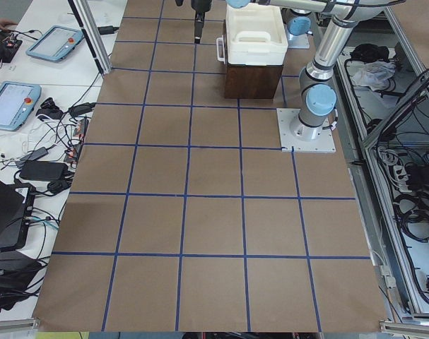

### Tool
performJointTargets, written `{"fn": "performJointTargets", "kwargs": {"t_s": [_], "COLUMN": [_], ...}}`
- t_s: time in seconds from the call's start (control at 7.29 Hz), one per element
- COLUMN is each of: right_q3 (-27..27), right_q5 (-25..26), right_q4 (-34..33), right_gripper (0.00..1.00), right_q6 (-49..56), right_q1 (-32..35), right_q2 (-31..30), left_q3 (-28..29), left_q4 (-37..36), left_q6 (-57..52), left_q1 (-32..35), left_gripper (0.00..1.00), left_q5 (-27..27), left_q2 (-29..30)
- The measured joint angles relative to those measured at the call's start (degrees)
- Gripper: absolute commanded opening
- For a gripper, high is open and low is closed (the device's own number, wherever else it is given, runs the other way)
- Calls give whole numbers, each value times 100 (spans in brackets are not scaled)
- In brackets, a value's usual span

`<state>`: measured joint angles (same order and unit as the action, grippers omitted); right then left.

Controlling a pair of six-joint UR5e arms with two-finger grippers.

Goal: Put scissors in drawer and close it

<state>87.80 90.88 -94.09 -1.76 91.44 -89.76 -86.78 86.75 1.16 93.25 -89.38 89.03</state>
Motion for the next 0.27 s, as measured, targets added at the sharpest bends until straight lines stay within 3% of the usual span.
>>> {"fn": "performJointTargets", "kwargs": {"t_s": [0.27], "right_q3": [0], "right_q5": [0], "right_q4": [4], "right_gripper": [100], "right_q6": [0], "right_q1": [0], "right_q2": [0], "left_q3": [-3], "left_q4": [-1], "left_q6": [-1], "left_q1": [-6], "left_gripper": [100], "left_q5": [8], "left_q2": [-25]}}
